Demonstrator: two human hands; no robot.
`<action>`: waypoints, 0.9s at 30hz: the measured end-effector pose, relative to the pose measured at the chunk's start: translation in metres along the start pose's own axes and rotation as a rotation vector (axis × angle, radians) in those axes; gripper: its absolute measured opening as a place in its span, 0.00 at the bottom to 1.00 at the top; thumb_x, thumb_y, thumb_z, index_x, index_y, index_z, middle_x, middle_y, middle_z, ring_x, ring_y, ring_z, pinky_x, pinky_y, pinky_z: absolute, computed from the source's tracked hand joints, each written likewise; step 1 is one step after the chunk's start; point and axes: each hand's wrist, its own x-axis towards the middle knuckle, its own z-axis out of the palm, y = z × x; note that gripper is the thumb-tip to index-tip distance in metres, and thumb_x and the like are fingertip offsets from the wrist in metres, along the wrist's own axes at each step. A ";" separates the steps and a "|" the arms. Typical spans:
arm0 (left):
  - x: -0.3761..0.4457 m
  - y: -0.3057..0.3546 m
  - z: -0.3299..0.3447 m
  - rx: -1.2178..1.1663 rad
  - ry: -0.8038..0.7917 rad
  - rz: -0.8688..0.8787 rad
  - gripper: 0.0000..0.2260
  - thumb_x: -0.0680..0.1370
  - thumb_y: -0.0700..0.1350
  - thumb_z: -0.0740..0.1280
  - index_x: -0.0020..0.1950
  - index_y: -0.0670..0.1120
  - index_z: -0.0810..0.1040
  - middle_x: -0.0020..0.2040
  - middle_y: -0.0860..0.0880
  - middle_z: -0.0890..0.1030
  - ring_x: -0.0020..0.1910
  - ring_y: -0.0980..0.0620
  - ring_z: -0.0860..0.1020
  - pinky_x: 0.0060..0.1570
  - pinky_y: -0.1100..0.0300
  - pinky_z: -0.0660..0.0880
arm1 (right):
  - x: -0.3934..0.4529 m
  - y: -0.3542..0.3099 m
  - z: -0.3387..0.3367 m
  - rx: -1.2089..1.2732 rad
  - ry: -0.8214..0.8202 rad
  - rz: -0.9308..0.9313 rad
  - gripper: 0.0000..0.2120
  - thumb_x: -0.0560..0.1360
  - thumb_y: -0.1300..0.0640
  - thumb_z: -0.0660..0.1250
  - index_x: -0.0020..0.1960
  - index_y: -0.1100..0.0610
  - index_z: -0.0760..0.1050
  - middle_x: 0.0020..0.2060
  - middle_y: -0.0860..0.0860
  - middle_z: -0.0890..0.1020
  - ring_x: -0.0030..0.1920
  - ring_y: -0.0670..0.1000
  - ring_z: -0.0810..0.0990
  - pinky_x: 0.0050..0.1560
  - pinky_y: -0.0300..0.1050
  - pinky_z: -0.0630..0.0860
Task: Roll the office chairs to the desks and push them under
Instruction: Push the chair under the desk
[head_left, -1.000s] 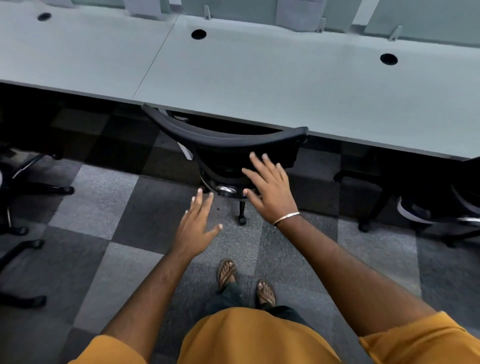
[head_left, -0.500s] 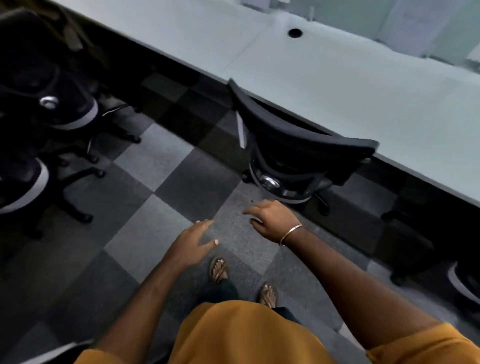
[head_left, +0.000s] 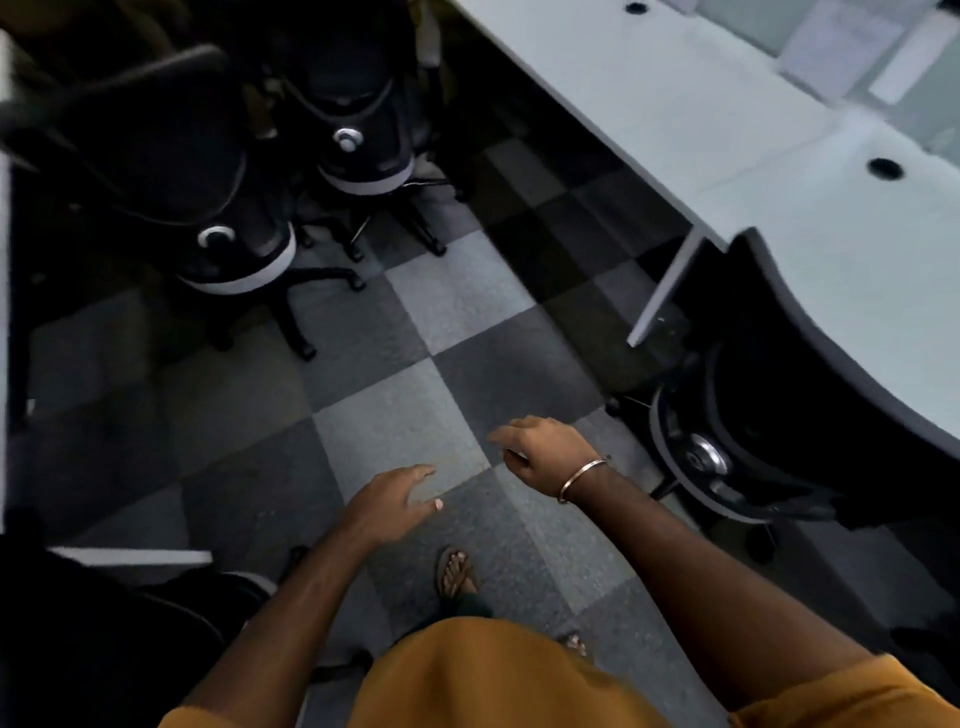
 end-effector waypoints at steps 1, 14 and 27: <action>0.001 -0.012 -0.007 -0.009 -0.008 -0.023 0.28 0.81 0.56 0.70 0.79 0.48 0.70 0.77 0.47 0.73 0.74 0.50 0.72 0.69 0.59 0.68 | 0.017 -0.007 0.003 0.007 -0.003 -0.019 0.17 0.82 0.55 0.60 0.69 0.51 0.77 0.60 0.52 0.82 0.58 0.58 0.80 0.52 0.51 0.76; 0.011 -0.122 -0.141 -0.109 0.130 -0.196 0.27 0.81 0.58 0.69 0.78 0.50 0.71 0.75 0.49 0.75 0.70 0.49 0.76 0.65 0.55 0.73 | 0.228 -0.118 0.001 -0.004 -0.038 -0.219 0.16 0.83 0.52 0.60 0.68 0.48 0.78 0.60 0.49 0.83 0.58 0.55 0.82 0.51 0.50 0.77; 0.097 -0.209 -0.248 -0.311 0.259 -0.329 0.39 0.67 0.74 0.60 0.71 0.54 0.79 0.65 0.54 0.82 0.62 0.56 0.80 0.64 0.52 0.77 | 0.445 -0.104 -0.031 -0.033 -0.154 -0.264 0.17 0.82 0.50 0.60 0.68 0.46 0.77 0.58 0.52 0.85 0.56 0.59 0.83 0.52 0.54 0.80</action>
